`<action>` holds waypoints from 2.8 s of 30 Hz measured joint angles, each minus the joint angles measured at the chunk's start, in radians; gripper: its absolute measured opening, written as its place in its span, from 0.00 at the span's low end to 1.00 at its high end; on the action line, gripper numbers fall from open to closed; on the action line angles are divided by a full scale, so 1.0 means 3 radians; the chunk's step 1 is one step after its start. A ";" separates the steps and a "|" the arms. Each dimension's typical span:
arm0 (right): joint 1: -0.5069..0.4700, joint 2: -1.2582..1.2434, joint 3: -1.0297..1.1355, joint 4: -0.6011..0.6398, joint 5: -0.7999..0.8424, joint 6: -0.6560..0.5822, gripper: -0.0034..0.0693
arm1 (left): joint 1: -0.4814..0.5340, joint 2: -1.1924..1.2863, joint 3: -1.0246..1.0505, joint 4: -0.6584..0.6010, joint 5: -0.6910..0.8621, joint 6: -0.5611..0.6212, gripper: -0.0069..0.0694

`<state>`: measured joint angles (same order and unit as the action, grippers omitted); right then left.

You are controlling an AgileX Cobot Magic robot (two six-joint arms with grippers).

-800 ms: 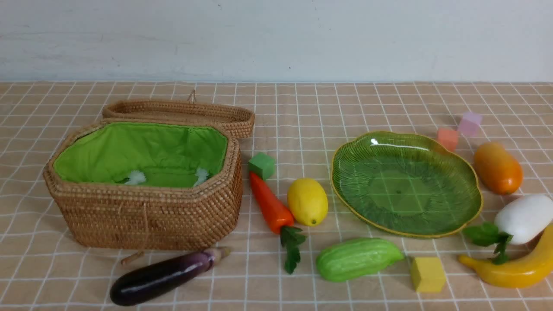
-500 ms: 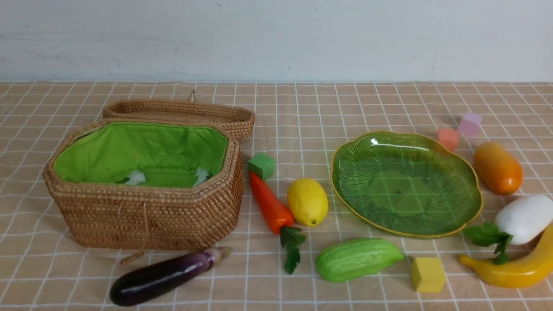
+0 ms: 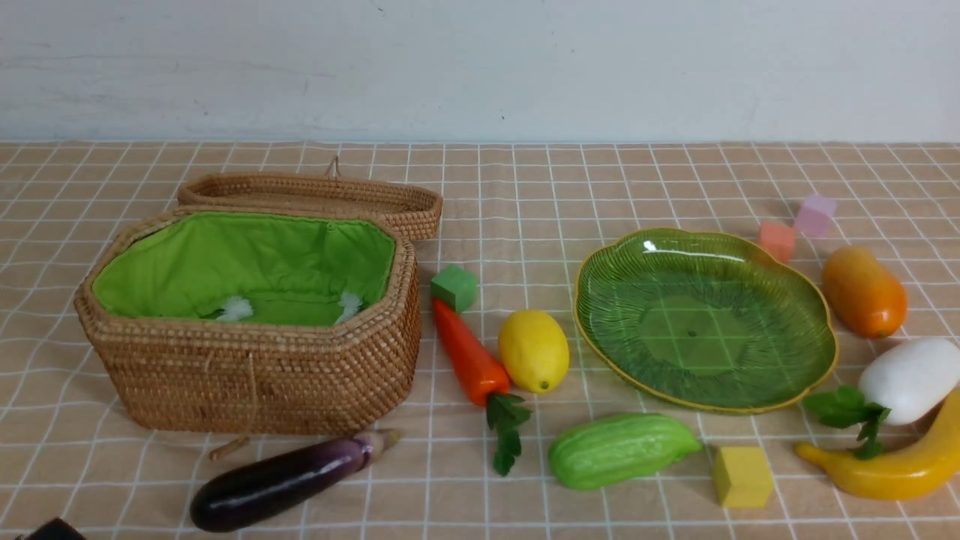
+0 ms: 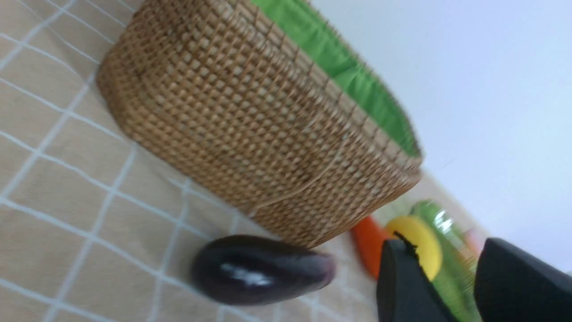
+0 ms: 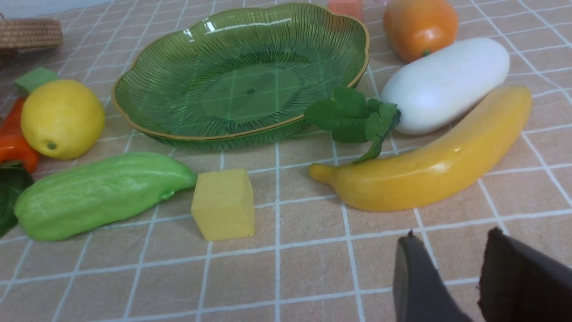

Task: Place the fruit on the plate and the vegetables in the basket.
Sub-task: Use the left arm to grab an eggplant and put it into the left basket

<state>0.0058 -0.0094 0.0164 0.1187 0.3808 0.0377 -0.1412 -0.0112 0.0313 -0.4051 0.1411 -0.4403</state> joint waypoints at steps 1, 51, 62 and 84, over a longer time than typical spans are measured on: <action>0.0000 0.0000 0.0000 0.0000 0.0000 0.0000 0.37 | 0.0000 0.0000 0.0000 -0.0115 -0.0097 -0.0042 0.40; 0.0645 0.1278 -0.3098 0.1650 0.2757 -0.1040 0.21 | -0.0729 0.3733 -0.2180 0.0681 0.1568 0.3099 0.21; 0.0648 0.1286 -0.3128 0.1606 0.2915 -0.1154 0.21 | -0.0733 0.4957 -0.2198 0.1459 0.0403 0.3099 0.78; 0.0659 0.1286 -0.3128 0.1623 0.2720 -0.1158 0.22 | -0.1273 0.3994 -0.2478 0.1863 0.1286 0.3102 0.60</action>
<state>0.2035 0.3765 -0.9219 0.6057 1.1967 -0.3096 -0.5231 1.1869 -0.7121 0.1539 0.5270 0.4902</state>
